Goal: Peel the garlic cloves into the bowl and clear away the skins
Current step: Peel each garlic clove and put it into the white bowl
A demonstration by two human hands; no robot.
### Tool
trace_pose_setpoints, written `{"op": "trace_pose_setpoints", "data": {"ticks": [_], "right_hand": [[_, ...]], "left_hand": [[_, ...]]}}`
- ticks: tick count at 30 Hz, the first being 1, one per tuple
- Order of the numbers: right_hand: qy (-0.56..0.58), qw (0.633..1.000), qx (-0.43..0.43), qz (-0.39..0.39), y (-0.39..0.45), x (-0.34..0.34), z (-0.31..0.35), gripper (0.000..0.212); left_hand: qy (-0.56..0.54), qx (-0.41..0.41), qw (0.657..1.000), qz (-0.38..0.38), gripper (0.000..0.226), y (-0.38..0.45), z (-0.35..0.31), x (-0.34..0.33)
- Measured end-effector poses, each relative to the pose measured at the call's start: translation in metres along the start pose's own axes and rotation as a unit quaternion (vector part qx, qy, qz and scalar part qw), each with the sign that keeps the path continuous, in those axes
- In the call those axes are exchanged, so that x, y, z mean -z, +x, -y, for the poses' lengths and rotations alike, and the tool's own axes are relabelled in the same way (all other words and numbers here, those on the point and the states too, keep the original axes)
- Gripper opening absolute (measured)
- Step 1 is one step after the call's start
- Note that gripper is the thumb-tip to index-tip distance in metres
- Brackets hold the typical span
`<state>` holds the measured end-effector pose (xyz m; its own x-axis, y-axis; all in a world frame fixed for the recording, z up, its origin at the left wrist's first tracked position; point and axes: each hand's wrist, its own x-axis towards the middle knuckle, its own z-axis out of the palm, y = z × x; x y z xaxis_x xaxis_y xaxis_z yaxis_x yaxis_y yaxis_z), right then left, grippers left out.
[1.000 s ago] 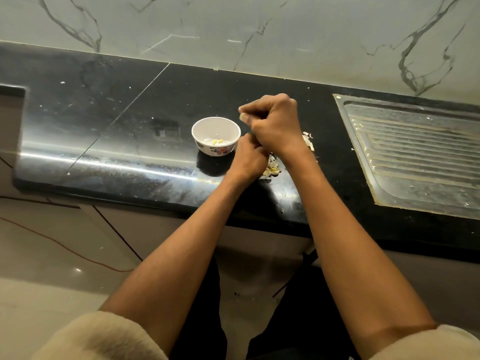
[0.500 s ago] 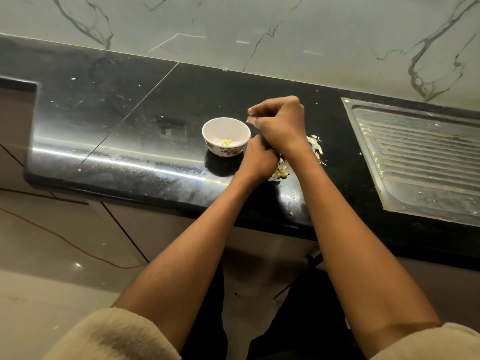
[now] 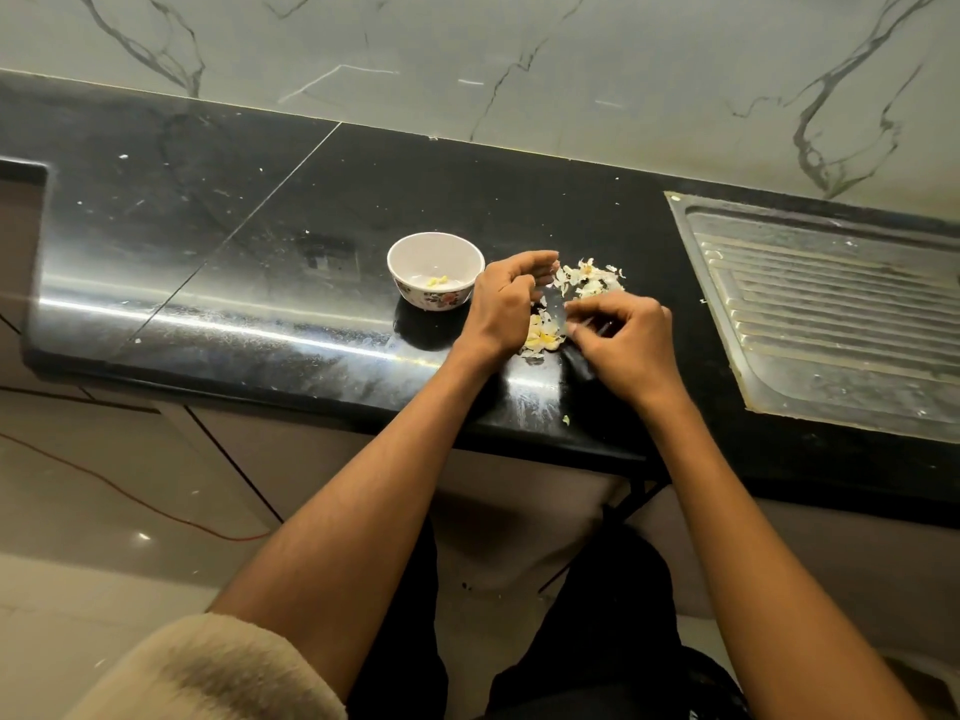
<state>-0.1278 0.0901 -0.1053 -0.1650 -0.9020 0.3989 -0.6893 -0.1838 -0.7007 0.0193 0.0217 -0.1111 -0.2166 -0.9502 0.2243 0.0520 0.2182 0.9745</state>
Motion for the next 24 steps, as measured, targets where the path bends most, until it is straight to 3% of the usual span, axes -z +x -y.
{"op": "trace_pose_setpoints", "data": {"ticks": [8, 18, 24], "right_hand": [[-0.072, 0.991, 0.099, 0.044, -0.009, -0.009, -0.003, 0.016], [-0.106, 0.986, 0.087, 0.096, -0.008, -0.008, -0.002, 0.010], [-0.054, 0.993, 0.078, 0.072, -0.008, -0.005, -0.001, 0.015]], "left_hand": [[0.008, -0.014, 1.000, 0.000, 0.050, 0.004, 0.008, 0.001], [0.044, -0.023, 0.999, -0.007, 0.047, 0.005, 0.011, 0.002], [0.060, -0.023, 0.998, -0.011, 0.044, 0.004, 0.010, 0.003]]}}
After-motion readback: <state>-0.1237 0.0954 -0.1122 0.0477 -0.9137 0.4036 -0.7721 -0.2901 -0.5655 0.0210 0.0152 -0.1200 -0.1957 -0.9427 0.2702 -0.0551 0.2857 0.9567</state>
